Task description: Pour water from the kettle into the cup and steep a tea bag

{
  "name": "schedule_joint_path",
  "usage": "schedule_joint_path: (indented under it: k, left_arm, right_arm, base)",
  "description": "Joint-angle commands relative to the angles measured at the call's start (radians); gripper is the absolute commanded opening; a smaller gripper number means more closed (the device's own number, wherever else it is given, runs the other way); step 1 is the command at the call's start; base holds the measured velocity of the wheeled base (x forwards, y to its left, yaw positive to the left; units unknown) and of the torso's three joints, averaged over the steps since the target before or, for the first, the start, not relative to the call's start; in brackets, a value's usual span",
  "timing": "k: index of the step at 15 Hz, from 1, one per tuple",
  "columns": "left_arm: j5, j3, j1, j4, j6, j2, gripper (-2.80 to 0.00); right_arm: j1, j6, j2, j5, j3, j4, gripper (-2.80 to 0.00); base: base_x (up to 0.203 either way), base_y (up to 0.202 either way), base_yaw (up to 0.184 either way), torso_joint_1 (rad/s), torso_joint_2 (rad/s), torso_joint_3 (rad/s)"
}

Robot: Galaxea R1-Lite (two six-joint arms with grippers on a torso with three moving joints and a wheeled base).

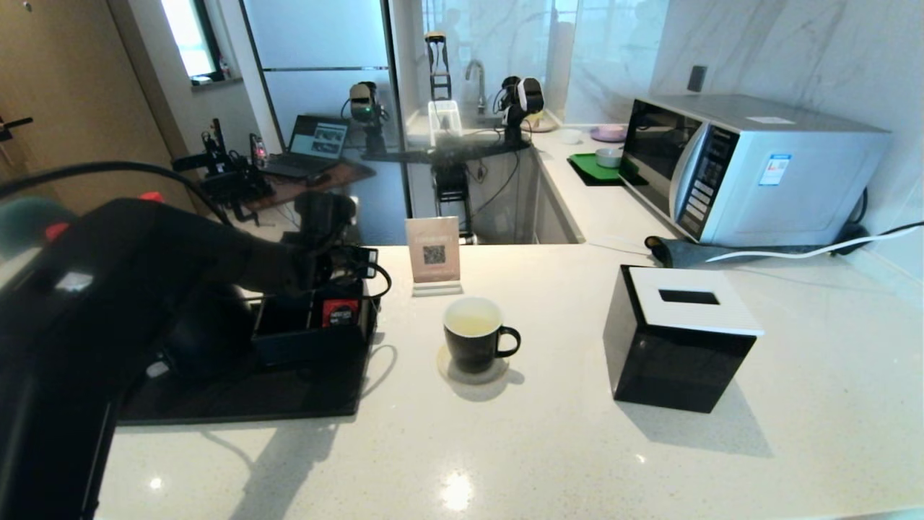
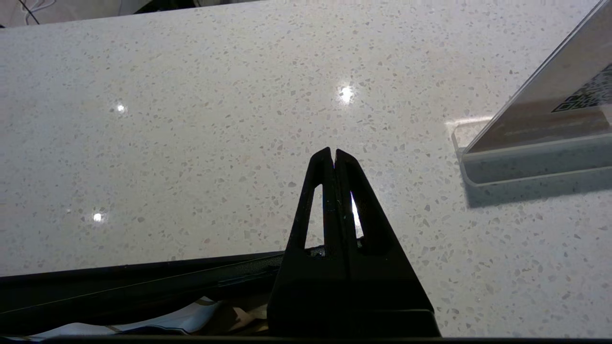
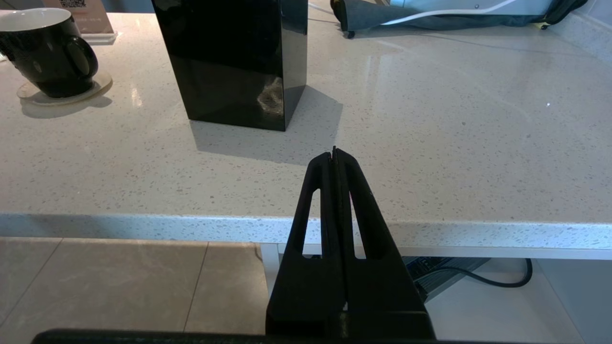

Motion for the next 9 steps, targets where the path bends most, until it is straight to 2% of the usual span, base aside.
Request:
schedule_joint_path:
  k: [1, 9]
  left_arm:
    - [0.003, 0.003, 0.0, -0.002, -0.001, -0.02, -2.8]
    - [0.006, 0.054, 0.0, 0.0, 0.002, -0.107, -2.8]
  right_arm:
    - [0.0, -0.001, 0.001, 0.001, 0.0, 0.0, -2.8]
    - [0.0, 0.0, 0.001, 0.001, 0.0, 0.0, -2.8]
  base:
    - [0.0, 0.0, 0.0, 0.0, 0.0, 0.0]
    - [0.0, 0.0, 0.0, 0.0, 0.0, 0.0]
